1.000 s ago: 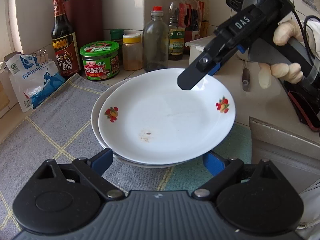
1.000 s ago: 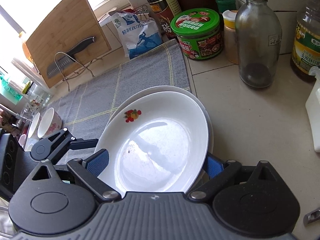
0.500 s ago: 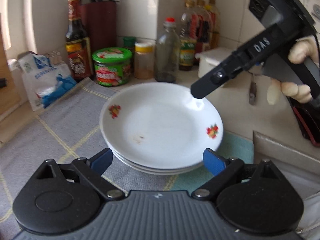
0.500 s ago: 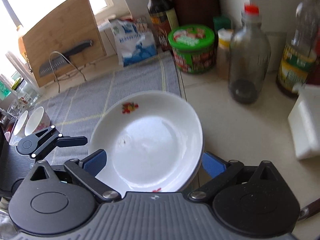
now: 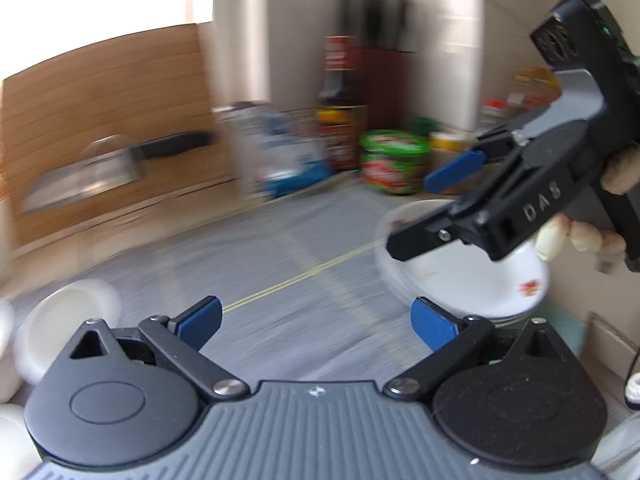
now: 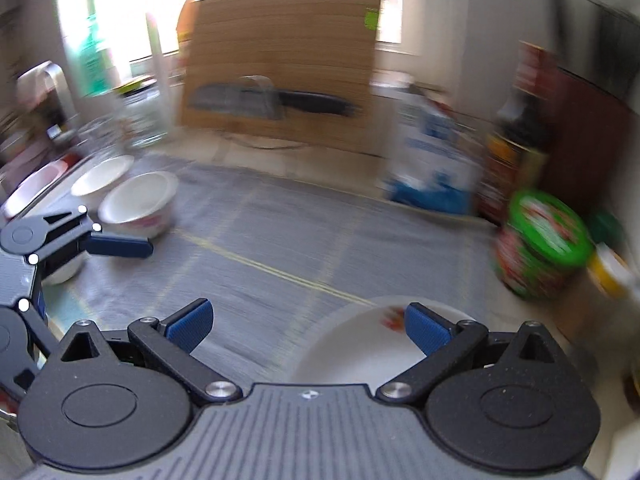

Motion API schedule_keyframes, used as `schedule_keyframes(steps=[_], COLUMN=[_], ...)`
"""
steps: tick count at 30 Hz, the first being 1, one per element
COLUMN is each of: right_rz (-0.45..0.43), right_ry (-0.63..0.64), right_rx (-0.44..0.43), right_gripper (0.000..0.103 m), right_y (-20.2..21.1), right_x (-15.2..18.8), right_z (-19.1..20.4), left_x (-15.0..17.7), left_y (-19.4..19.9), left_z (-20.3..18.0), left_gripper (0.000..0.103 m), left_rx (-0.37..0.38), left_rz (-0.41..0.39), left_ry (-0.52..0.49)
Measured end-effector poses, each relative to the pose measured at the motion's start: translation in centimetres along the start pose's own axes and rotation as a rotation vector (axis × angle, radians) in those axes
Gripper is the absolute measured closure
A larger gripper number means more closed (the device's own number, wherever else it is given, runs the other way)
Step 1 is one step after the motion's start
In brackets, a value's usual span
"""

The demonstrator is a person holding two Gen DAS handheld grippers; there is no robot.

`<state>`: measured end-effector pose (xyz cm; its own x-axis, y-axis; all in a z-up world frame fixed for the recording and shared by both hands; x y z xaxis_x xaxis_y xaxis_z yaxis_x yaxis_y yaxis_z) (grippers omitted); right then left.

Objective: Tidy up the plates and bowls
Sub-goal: 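Move the right gripper to a white bowl and grasp its rim, then lift the white bowl with the right gripper and carry it across the mat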

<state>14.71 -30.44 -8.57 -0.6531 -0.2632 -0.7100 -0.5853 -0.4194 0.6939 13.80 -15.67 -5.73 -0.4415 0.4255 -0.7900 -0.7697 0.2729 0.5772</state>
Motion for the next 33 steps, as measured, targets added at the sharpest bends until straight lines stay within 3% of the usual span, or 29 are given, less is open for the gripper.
schedule_keyframes(steps=[5,11,17,22,29,33], right_rz=[-0.001,-0.023,-0.027,-0.020,0.020,0.035], right_ry=[0.100,0.096,0.086,0.022,-0.010,-0.048], right_rx=[-0.104,-0.197,-0.279,-0.345,-0.342,-0.379], right_gripper=[0.000,0.000,0.000,0.000,0.003,0.011], right_y=[-3.7,-7.4,-11.4,-14.9,-18.7,-19.9], right_x=[-2.3,-4.2,-4.4,-4.6,-4.9,-5.2], right_z=[4.2,10.3,16.2,19.6,21.0,20.9], left_x=[1.8,5.4,9.2,12.1,13.4,13.2], left_y=[3.1,6.7,8.2,7.6,6.5,5.8], left_z=[5.1,11.7,16.8,19.2,19.4,19.4], left_gripper=[0.002,0.002,0.002,0.002,0.002,0.004], left_rx=[-0.207,-0.328,-0.354,-0.288,-0.217,-0.208], left_rz=[0.001,0.021,0.050,0.082,0.067,0.065], left_ry=[0.073,0.144,0.134,0.149,0.079,0.069])
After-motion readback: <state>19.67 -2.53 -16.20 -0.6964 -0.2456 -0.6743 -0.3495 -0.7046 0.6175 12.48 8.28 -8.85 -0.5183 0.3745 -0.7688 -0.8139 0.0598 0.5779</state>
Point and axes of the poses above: each gripper's, at about its wrist camera, not at the fingertips, and y roughly against the way its jaws point, z to its left, x to its underside, the point moved 6 cm from there along -y, roughly the way its jaws point, and after that the axes turned 15 degrees about -x, right-handed, at the moved point
